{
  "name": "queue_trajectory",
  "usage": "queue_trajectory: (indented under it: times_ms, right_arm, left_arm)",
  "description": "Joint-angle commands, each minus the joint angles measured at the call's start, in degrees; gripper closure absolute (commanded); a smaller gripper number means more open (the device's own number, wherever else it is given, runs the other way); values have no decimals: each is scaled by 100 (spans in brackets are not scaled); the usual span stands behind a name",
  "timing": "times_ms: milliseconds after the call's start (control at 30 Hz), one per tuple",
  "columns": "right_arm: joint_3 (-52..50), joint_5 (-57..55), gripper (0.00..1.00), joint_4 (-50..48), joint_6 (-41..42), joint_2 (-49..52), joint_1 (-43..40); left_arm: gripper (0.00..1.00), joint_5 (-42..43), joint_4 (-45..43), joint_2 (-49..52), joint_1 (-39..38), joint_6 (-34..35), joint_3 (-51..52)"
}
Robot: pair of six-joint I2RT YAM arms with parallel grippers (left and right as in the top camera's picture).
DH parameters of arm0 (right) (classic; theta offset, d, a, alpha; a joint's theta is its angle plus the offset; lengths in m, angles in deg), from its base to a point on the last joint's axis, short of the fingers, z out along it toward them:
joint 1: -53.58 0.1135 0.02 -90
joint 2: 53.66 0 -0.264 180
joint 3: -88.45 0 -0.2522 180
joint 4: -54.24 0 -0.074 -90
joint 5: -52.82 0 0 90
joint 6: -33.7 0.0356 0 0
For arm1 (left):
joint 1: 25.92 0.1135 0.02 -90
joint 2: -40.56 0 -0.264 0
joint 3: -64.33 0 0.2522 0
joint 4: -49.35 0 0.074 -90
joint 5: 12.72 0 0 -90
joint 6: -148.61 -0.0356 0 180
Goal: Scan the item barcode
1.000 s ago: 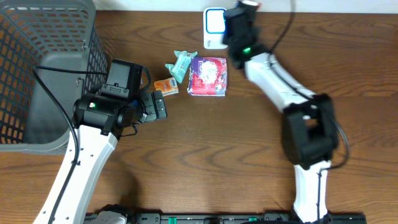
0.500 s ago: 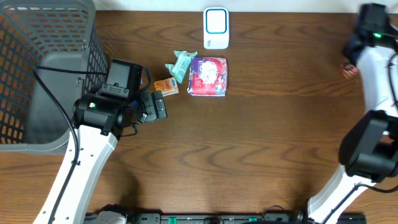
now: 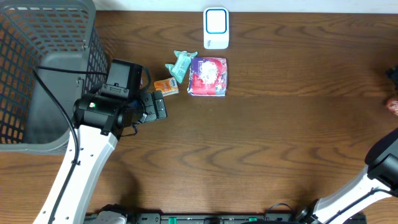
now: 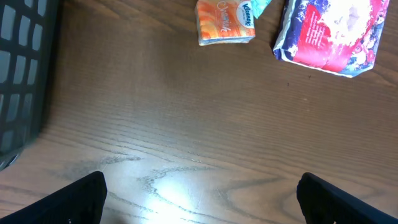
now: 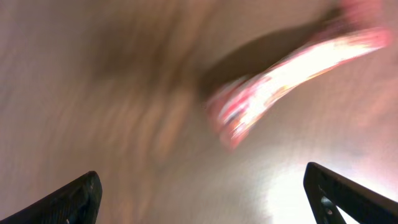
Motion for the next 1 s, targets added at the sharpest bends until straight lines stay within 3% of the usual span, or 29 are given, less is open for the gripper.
queue_trajectory:
  times_ms: [0, 133, 267, 467, 700, 967]
  right_arm:
    - [-76, 2074, 1, 125, -774, 85, 188]
    - [-76, 3508, 1, 444, -828, 85, 501]
    - [-76, 4085, 1, 741, -1143, 87, 1036]
    - [-76, 3427, 1, 1497, -1963, 92, 2398]
    - [-79, 2409, 1, 1602, -1888, 92, 3840]
    - [-79, 2409, 1, 940, -754, 94, 4913]
  left_arm:
    - [2, -33, 13, 11, 2, -50, 4]
    - [2, -35, 13, 11, 2, -50, 4]
    - [2, -35, 13, 11, 2, -50, 4]
    - [2, -33, 13, 11, 2, -50, 7]
    - [2, -33, 13, 11, 2, -50, 7]
    - [2, -33, 13, 11, 2, -50, 4]
